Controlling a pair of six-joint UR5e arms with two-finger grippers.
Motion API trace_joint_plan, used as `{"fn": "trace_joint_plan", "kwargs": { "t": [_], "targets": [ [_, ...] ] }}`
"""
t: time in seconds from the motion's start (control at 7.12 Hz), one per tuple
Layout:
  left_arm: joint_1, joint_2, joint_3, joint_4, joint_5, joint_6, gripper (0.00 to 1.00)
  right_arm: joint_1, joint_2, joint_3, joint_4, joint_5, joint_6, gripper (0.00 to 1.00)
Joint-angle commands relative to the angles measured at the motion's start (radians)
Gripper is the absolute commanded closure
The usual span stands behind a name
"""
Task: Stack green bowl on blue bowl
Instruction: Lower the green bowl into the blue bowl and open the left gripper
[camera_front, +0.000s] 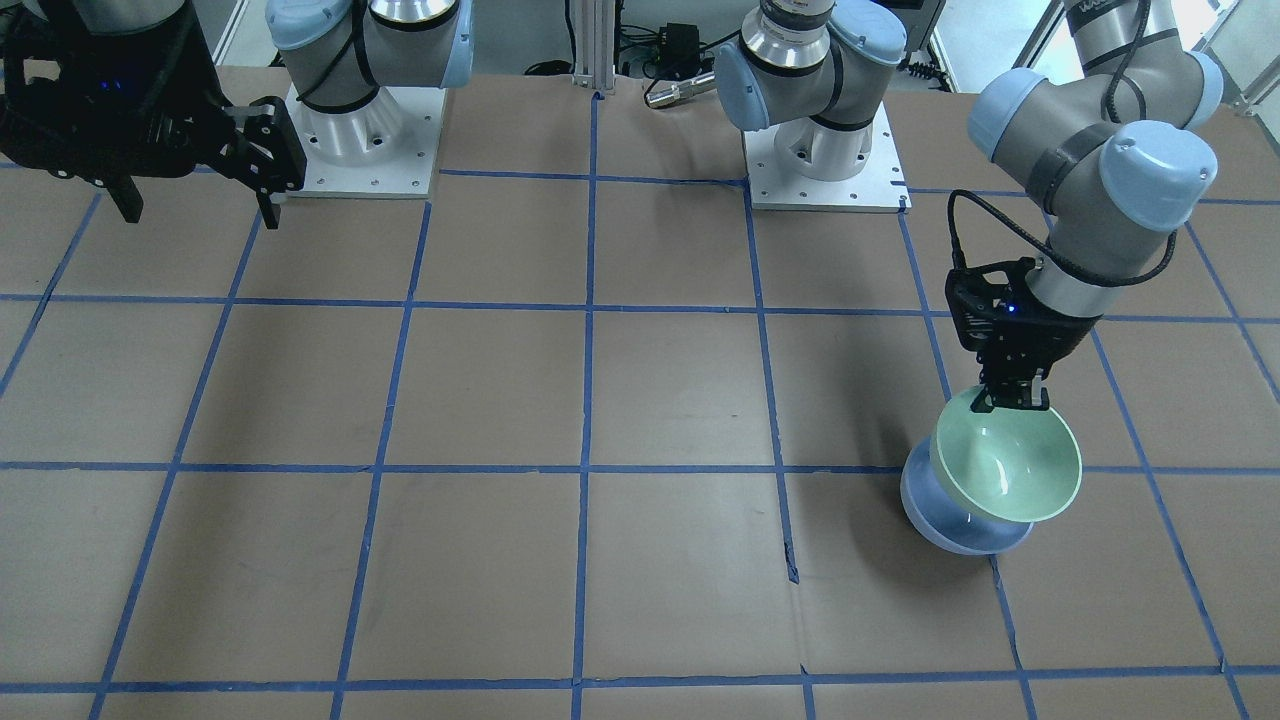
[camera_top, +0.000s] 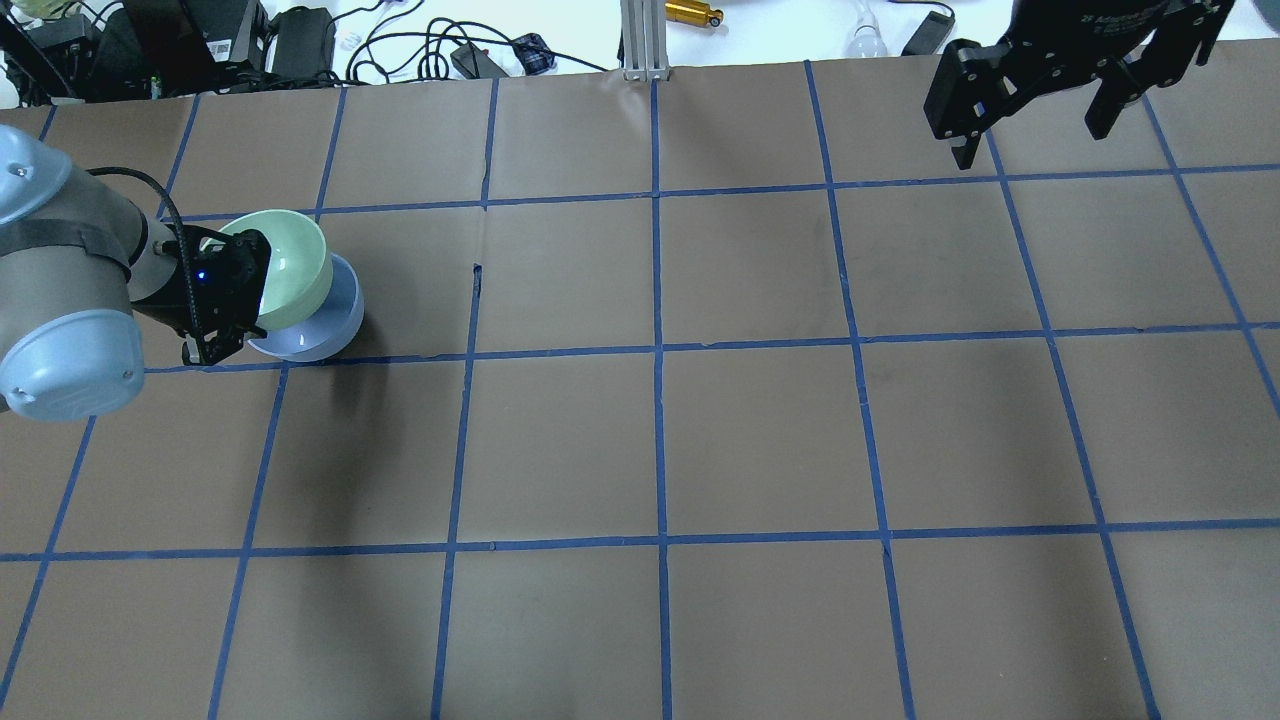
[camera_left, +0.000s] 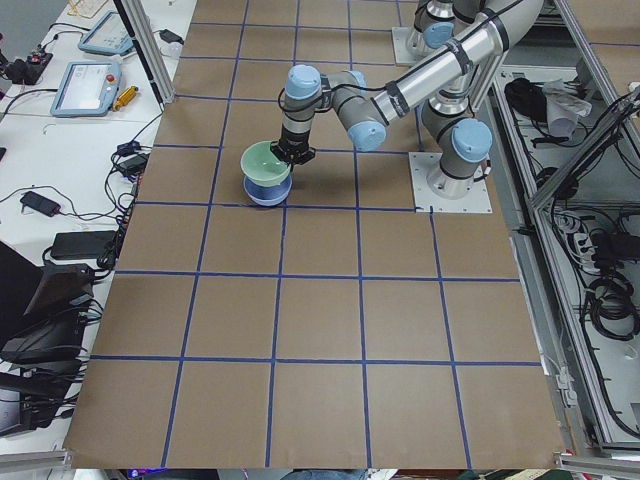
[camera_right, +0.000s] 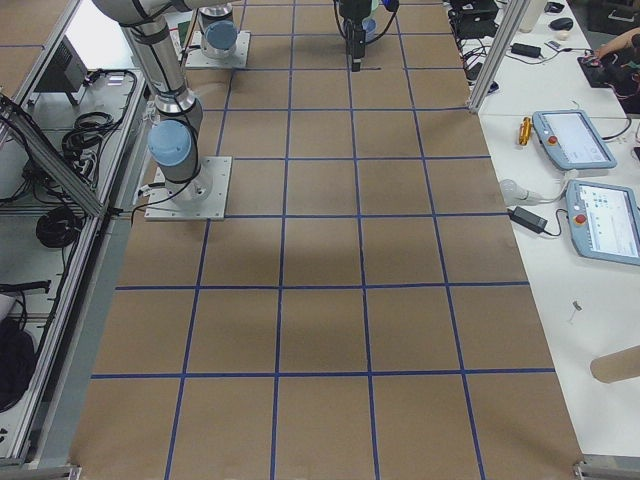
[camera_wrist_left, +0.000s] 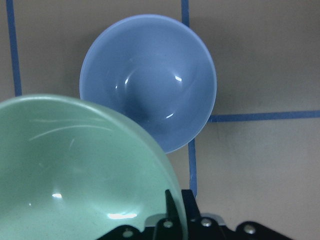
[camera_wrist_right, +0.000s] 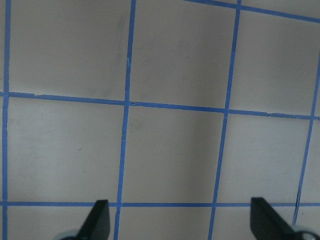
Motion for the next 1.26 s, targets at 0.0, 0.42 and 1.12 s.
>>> {"fn": "trace_joint_plan", "kwargs": {
  "t": [0.0,0.42,1.12],
  "targets": [
    [0.002,-0.007,-0.020,0.020,-0.002,0.007,1.00,0.000,0.000,0.000,0.000,0.000,0.000,0.00],
    [0.012,-0.032,-0.012,0.085,0.000,0.007,1.00,0.000,0.000,0.000,0.000,0.000,0.000,0.00],
    [0.000,-0.003,-0.002,0.068,0.003,-0.109,0.00,0.000,0.000,0.000,0.000,0.000,0.000,0.00]
  ]
}}
